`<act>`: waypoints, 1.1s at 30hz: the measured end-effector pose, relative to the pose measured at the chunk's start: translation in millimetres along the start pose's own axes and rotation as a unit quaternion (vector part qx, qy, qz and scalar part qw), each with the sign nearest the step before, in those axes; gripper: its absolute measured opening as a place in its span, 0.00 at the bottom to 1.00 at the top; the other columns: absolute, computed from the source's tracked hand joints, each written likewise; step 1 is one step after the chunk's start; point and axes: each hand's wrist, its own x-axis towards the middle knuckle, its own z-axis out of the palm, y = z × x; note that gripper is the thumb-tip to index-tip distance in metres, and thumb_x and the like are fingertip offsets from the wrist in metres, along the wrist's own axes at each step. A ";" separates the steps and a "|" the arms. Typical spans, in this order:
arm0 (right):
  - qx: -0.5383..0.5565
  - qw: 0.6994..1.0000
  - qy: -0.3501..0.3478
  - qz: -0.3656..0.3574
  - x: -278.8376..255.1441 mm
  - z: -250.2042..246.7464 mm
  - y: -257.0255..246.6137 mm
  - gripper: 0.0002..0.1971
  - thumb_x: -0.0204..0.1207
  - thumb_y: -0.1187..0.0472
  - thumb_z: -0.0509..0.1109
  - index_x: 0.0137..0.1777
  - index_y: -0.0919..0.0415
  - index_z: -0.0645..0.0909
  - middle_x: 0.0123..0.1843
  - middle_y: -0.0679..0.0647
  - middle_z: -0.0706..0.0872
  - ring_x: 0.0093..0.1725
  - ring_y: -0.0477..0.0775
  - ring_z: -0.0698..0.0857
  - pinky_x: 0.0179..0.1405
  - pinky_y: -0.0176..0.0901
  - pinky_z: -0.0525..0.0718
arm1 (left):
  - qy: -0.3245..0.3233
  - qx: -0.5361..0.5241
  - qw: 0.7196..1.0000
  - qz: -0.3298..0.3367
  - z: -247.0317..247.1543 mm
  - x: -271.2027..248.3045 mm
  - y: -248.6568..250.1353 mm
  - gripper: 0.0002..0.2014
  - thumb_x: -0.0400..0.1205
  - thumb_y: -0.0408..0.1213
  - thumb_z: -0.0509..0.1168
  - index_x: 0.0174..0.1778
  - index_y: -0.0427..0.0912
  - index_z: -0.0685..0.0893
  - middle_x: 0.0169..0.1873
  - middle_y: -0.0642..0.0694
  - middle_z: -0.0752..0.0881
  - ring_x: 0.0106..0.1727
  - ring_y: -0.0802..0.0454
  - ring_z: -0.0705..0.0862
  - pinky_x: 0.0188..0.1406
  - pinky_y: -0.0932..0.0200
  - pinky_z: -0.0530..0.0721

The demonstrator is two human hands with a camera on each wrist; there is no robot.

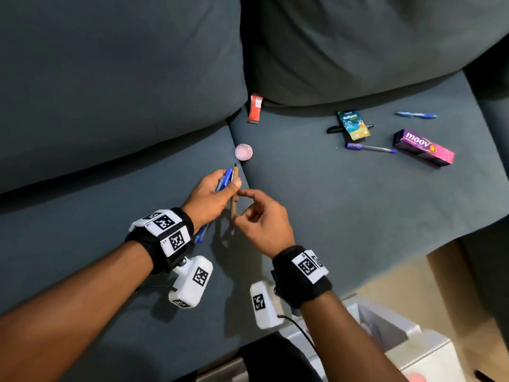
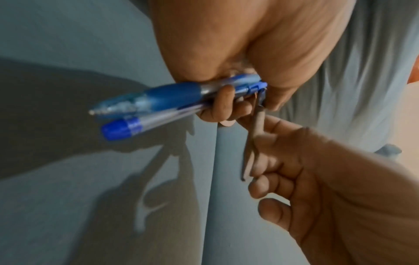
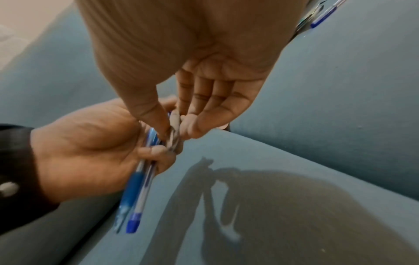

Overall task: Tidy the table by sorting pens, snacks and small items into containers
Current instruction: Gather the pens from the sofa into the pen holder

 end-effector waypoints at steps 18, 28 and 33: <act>-0.413 0.905 0.082 0.061 152.1 -257.5 117.2 0.13 0.74 0.55 0.69 0.55 0.58 0.86 0.55 0.65 0.85 0.56 0.71 0.84 0.51 0.55 0.85 | 0.000 0.047 0.997 -0.056 114.8 44.9 9.0 0.07 0.85 0.37 0.59 0.43 0.50 0.69 0.31 0.45 0.76 0.24 0.48 0.78 0.26 0.56 0.78; -0.031 0.997 -0.059 -0.049 85.1 -198.1 81.8 0.06 0.72 0.53 0.79 0.46 0.53 0.91 0.35 0.45 0.91 0.32 0.37 0.84 0.41 0.37 0.85 | 0.030 -0.063 0.997 -0.041 183.0 73.8 49.2 0.09 0.81 0.47 0.69 0.45 0.45 0.81 0.21 0.49 0.68 0.16 0.56 0.62 0.15 0.69 0.60; -0.138 0.987 0.064 -0.040 123.8 -231.0 93.8 0.07 0.73 0.52 0.76 0.49 0.51 0.91 0.43 0.47 0.92 0.43 0.47 0.89 0.51 0.43 0.86 | 0.089 -0.011 0.995 -0.035 183.0 82.7 47.0 0.19 0.84 0.48 0.64 0.28 0.44 0.77 0.21 0.45 0.76 0.17 0.53 0.66 0.20 0.64 0.65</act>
